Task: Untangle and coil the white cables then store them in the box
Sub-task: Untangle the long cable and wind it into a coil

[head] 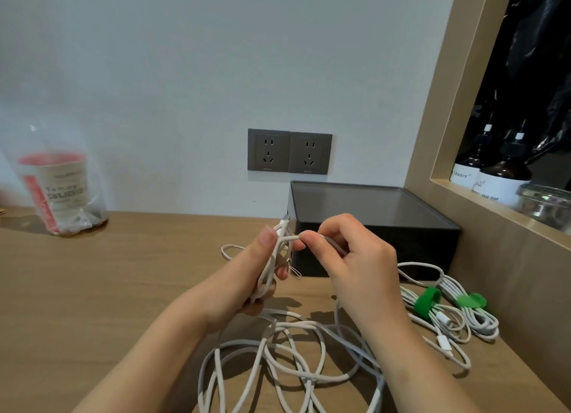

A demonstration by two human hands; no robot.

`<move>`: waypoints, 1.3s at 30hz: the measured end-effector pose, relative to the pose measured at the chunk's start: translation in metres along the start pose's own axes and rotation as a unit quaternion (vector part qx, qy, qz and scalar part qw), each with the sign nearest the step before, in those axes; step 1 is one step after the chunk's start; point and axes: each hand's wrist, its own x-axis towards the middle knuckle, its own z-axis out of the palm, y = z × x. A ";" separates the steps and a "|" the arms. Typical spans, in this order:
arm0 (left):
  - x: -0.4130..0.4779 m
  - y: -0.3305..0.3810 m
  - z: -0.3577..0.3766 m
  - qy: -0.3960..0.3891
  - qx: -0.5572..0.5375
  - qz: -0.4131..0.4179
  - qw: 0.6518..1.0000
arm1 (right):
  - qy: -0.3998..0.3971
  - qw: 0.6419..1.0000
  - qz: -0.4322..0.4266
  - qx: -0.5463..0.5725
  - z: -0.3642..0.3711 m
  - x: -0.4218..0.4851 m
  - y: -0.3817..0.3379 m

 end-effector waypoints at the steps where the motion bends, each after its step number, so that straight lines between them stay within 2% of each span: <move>1: 0.001 0.000 -0.001 -0.010 0.008 0.008 1.000 | -0.001 1.000 0.006 0.000 0.000 0.000 0.001; 4: 0.003 0.002 0.001 0.003 0.067 0.017 0.998 | -0.013 0.999 0.039 -0.008 -0.002 0.001 0.004; 9: 0.003 0.005 0.003 0.057 0.058 0.024 0.996 | -0.051 0.997 0.056 0.008 -0.002 0.001 0.006; 13: 0.005 0.007 0.005 0.088 -0.061 0.037 0.994 | -0.108 0.992 0.060 0.008 -0.001 0.000 0.005; 15: 0.006 0.007 0.003 0.101 -0.076 0.048 0.991 | -0.118 0.991 0.066 0.000 0.000 0.000 0.005; 24: 0.007 0.004 0.000 0.077 -0.110 0.045 0.990 | -0.103 0.989 0.106 -0.030 0.002 -0.001 0.007; 27: 0.008 0.004 0.001 0.114 -0.086 0.041 0.989 | -0.074 0.990 0.110 -0.045 0.000 0.000 0.007; 31: 0.010 0.003 0.002 0.163 -0.072 0.035 0.983 | -0.088 0.989 0.105 -0.054 0.000 0.000 0.004; 33: 0.011 0.003 0.001 0.179 -0.100 0.039 0.978 | -0.113 0.987 0.103 -0.041 0.000 0.000 0.002; 36: 0.013 0.005 -0.002 0.181 -0.204 0.055 0.961 | -0.151 0.983 0.093 -0.050 0.000 0.001 0.003; 39: 0.014 0.007 -0.003 0.191 -0.304 0.070 0.931 | -0.147 0.981 0.095 -0.081 0.001 0.003 0.008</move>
